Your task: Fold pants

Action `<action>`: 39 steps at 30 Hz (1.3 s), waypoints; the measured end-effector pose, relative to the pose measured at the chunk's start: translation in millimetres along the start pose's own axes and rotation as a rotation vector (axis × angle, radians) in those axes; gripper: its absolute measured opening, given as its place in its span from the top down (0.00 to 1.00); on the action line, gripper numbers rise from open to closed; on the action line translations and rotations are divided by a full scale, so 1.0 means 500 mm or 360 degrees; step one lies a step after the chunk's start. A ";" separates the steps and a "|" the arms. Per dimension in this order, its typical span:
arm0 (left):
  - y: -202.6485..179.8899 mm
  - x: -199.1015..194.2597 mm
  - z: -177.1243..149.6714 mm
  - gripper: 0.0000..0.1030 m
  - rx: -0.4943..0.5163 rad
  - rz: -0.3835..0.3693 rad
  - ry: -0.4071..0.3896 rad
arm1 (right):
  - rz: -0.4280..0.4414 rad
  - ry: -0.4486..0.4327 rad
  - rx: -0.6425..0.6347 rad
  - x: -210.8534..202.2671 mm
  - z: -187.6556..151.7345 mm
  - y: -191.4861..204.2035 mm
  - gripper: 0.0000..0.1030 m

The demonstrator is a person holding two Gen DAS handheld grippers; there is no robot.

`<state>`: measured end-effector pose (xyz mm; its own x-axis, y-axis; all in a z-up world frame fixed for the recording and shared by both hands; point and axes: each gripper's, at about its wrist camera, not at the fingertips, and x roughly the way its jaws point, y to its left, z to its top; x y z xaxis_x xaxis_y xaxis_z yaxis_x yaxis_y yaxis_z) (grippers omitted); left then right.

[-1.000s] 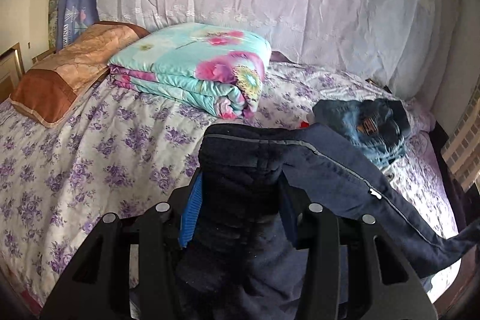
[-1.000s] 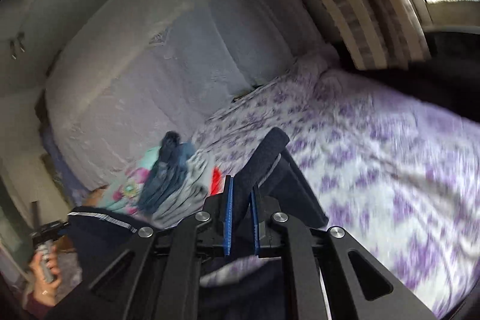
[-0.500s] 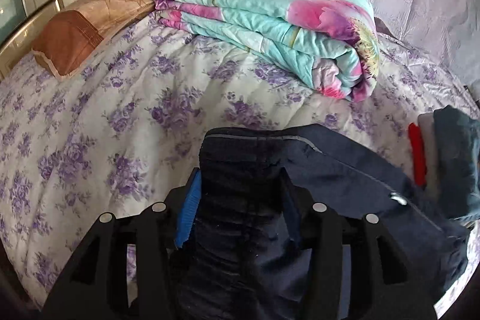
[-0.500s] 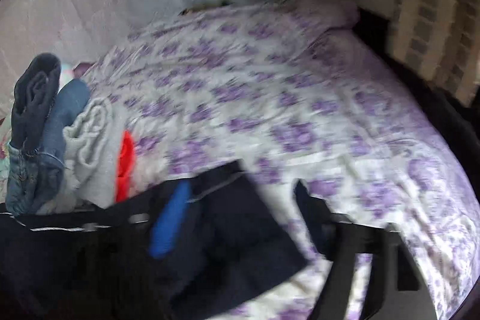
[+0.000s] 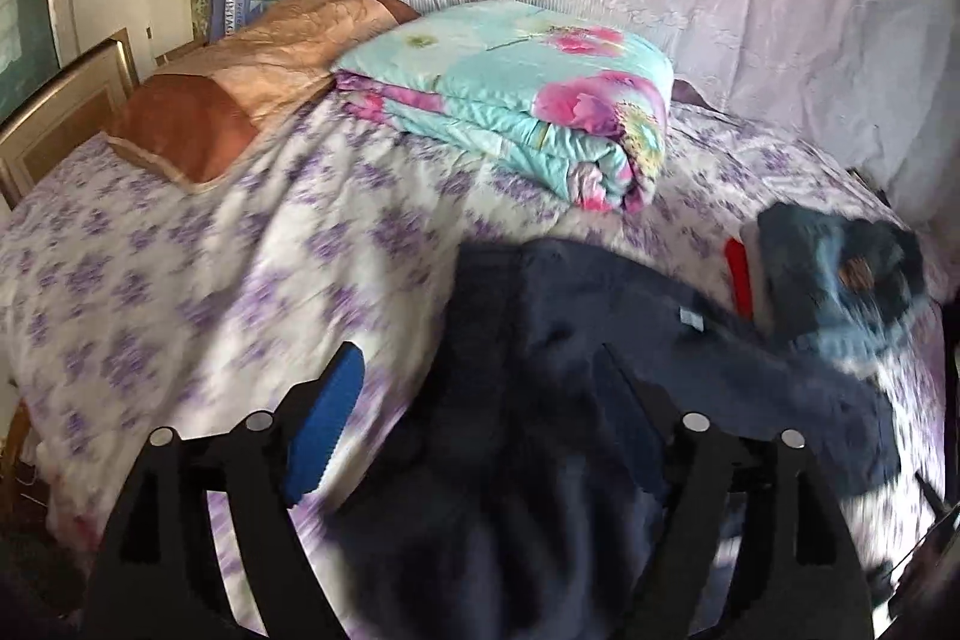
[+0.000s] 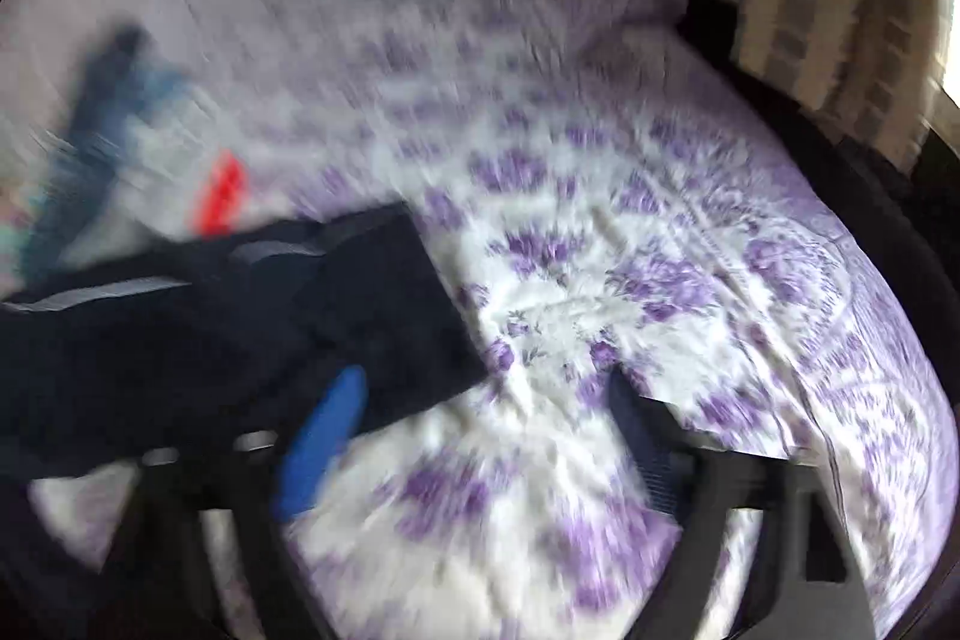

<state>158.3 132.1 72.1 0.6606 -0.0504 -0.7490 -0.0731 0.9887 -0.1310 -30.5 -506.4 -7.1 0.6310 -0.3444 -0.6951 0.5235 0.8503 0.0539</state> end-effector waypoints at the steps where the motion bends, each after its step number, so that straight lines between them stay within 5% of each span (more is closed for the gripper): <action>1: 0.024 -0.032 -0.028 0.16 0.0002 0.0006 -0.0009 | 0.0041 -0.0032 0.0021 -0.035 -0.016 -0.013 0.04; 6: 0.103 -0.087 -0.152 0.13 0.0016 0.0049 0.0048 | 0.0150 -0.0017 0.0133 -0.155 -0.158 -0.095 0.04; 12: 0.125 -0.005 -0.266 0.16 -0.0059 -0.0041 0.0249 | 0.0315 0.0081 0.0355 -0.172 -0.348 -0.155 0.04; 16: 0.128 0.057 -0.297 0.18 -0.0184 -0.0105 0.0363 | 0.0341 0.0017 0.0277 -0.189 -0.389 -0.128 0.05; 18: 0.127 0.085 -0.311 0.18 -0.0249 -0.0135 0.0425 | 0.0427 0.0007 0.0203 -0.202 -0.398 -0.112 0.20; 20: 0.123 0.098 -0.318 0.18 -0.0283 -0.0138 0.0415 | 0.0436 0.0018 0.0188 -0.203 -0.401 -0.111 0.24; 22: 0.115 0.103 -0.316 0.27 -0.0313 -0.0183 0.0377 | 0.0468 0.0026 0.0232 -0.201 -0.402 -0.123 0.24; 26: 0.092 0.092 -0.313 0.78 -0.0327 -0.0344 0.0382 | 0.0560 0.0029 0.0282 -0.206 -0.400 -0.130 0.23; 31: 0.060 0.073 -0.317 0.84 -0.0211 -0.0328 0.0291 | 0.0535 0.0029 0.0251 -0.185 -0.392 -0.122 0.25; 32: 0.060 0.081 -0.318 0.85 -0.0222 -0.0328 0.0297 | 0.0586 0.0007 0.0250 -0.175 -0.383 -0.119 0.31; 34: 0.064 0.092 -0.318 0.87 -0.0253 -0.0332 0.0291 | 0.0712 0.0057 0.0184 -0.142 -0.367 -0.096 0.87; 36: 0.062 0.089 -0.313 0.89 -0.0278 -0.0336 0.0278 | 0.0767 0.0075 0.0178 -0.127 -0.355 -0.084 0.87; 39: 0.088 0.009 -0.298 0.91 -0.0326 -0.0396 0.0139 | 0.0746 -0.0080 0.0236 -0.182 -0.311 -0.114 0.93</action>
<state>46.8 154.3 -33.6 0.6110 -0.3076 -0.7294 -0.0722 0.8959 -0.4383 -206.7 -461.5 -58.2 0.8431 0.0397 -0.5363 0.2502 0.8538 0.4566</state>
